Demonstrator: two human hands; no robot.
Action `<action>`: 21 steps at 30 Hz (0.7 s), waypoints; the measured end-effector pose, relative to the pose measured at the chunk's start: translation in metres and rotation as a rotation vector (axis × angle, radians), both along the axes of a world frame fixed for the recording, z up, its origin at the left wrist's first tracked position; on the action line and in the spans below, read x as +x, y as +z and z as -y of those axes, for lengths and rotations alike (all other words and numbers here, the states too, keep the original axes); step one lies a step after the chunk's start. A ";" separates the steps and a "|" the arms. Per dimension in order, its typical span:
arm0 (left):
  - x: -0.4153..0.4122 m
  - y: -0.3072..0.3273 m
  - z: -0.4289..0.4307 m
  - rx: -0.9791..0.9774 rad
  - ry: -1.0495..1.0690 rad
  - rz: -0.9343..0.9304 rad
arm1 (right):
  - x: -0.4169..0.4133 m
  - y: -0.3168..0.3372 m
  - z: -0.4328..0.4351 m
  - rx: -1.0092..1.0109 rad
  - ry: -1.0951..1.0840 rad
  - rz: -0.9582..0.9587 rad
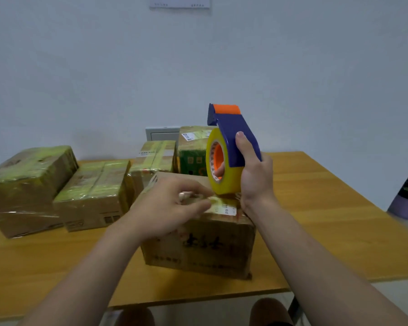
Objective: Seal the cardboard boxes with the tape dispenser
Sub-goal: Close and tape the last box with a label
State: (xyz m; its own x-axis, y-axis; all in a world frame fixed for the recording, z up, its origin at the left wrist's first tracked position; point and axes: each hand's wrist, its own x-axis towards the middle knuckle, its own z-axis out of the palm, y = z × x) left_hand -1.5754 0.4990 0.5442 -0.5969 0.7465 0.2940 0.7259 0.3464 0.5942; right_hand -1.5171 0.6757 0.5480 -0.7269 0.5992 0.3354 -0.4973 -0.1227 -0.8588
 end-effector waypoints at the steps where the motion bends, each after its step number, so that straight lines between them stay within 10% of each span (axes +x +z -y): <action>1: -0.012 -0.004 0.012 0.044 0.115 -0.045 | 0.000 0.000 0.000 0.011 0.018 0.003; 5: -0.045 -0.027 0.048 -0.002 0.289 0.195 | 0.002 0.002 0.001 0.063 0.090 -0.009; 9: -0.050 -0.054 0.052 0.375 0.125 0.672 | 0.003 0.004 0.003 0.066 0.133 -0.004; 21: -0.064 -0.073 0.038 0.606 -0.045 0.581 | 0.008 0.007 0.006 0.117 0.159 0.010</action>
